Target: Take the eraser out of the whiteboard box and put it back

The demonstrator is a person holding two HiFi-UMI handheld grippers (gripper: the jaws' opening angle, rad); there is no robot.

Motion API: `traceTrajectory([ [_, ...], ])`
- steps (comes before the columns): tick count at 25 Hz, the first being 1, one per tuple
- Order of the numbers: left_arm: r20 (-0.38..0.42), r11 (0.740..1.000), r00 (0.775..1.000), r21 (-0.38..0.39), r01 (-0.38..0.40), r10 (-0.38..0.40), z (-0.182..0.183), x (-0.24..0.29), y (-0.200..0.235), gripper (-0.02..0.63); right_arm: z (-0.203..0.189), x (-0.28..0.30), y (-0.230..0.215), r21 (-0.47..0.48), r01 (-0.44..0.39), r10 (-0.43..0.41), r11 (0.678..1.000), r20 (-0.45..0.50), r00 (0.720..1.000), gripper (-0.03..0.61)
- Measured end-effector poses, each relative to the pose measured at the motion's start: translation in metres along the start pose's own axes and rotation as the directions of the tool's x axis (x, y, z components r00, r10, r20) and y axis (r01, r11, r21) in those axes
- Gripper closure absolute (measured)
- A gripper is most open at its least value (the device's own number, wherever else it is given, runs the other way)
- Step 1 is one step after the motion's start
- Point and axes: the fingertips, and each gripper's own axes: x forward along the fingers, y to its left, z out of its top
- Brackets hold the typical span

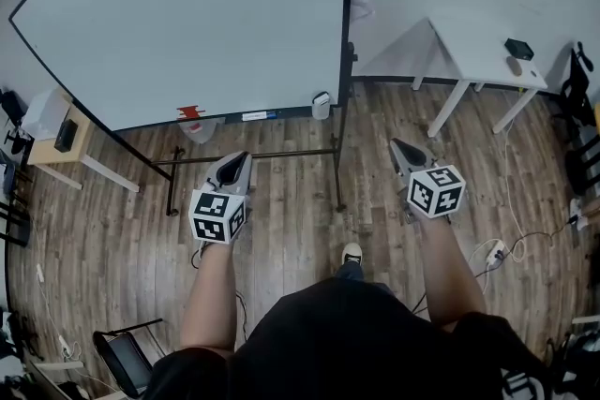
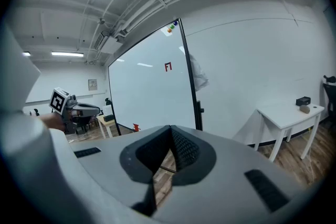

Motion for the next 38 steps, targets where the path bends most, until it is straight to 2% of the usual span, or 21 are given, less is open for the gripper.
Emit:
traceTrajectory([
  [8, -0.051, 1.000, 0.998, 0.004, -0.027, 0.027, 0.005, 0.072, 0.005, 0.600, 0.007, 0.054, -0.062, 0.025, -0.041, 0.042, 0.999, -0.021, 0.999, 0.583],
  [19, -0.075, 0.995, 0.992, 0.001, -0.098, 0.098, 0.022, 0.133, 0.009, 0.600, 0.022, 0.108, -0.118, 0.004, -0.118, 0.118, 0.993, -0.051, 0.992, 0.583],
  [28, -0.075, 0.990, 0.987, -0.002, -0.143, 0.143, 0.032, 0.169, 0.005, 0.601, 0.030, 0.143, -0.142, -0.017, -0.196, 0.194, 0.980, -0.066, 0.979, 0.583],
  [38, -0.058, 0.988, 0.986, -0.022, -0.155, 0.153, 0.037, 0.190, 0.005, 0.600, 0.033, 0.156, -0.153, -0.033, -0.222, 0.218, 0.974, -0.090, 0.972, 0.583],
])
